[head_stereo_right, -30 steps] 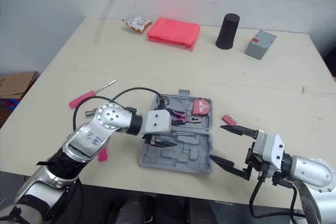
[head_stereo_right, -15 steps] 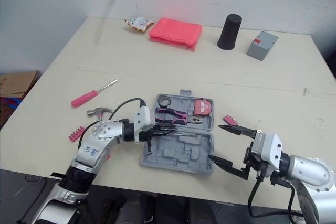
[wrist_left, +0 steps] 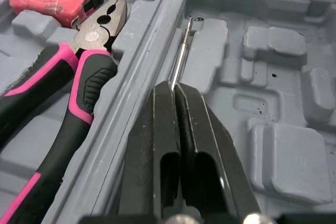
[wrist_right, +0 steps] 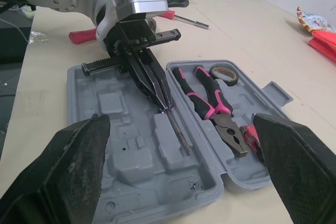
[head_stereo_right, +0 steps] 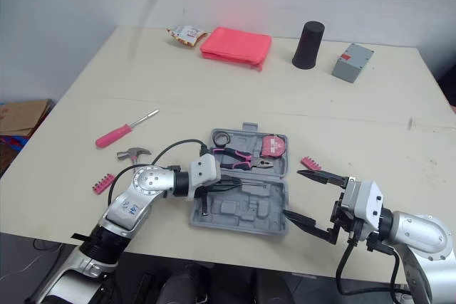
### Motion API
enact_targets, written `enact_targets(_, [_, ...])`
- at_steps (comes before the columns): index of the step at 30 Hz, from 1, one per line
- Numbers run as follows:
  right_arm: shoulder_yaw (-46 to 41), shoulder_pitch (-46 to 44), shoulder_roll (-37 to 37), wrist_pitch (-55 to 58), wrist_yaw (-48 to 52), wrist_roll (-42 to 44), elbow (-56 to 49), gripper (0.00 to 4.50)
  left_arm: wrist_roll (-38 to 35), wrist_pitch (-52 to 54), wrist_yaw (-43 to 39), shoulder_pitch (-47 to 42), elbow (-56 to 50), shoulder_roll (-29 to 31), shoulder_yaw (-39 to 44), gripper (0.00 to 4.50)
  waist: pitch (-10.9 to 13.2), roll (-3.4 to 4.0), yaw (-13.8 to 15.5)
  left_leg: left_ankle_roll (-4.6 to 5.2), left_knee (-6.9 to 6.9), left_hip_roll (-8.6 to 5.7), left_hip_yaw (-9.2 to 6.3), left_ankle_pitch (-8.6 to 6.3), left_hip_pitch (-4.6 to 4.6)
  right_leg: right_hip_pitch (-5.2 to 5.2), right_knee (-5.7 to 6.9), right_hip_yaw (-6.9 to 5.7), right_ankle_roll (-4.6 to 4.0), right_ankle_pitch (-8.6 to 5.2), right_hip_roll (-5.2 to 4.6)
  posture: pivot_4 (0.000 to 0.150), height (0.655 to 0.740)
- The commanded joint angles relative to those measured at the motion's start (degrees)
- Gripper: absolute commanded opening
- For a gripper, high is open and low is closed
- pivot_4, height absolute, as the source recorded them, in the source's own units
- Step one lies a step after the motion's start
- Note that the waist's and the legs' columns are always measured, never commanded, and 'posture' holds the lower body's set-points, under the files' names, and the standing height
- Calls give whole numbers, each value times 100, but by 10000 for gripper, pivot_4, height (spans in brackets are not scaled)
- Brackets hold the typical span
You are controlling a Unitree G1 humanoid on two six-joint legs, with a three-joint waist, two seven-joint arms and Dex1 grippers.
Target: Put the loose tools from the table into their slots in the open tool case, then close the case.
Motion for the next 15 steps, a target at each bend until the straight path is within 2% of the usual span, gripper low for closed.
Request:
enact_targets(1, [-34,-4,40,-128,6,13,-50,45000,475,801,133,60,518,90,-412,418,-9,3,2,7,0,0,0,-11,12,14,-3,-1,0,0,-1,1500,7400])
enact_targets(4, [-26,-20,41,-119,3,6,-33,45000,728,1299,49,-123,580,243,-833,418,-40,17,16,13,1,0,-6,-25,31,48,-23,-8,0,0,-6,1500,7400])
enact_targets(7, [-29,-27,39,-104,3,5,-29,45000,551,1240,-89,-177,437,214,-881,418,-121,25,12,18,0,-2,-7,-32,36,63,-37,-9,-1,2,-11,1500,7400])
enact_targets(12, [-187,9,-4,-129,34,46,31,45000,4,0,-105,-103,120,107,-59,418,-141,29,11,23,-1,-1,-4,-44,30,56,-44,-11,-5,0,-21,1500,7400])
enact_targets(15, [-469,105,-92,-198,157,93,185,45000,-532,-585,-432,46,-220,317,644,418,-117,33,-1,22,-9,0,-2,-44,12,33,-44,-13,-9,-2,-22,1500,7400])
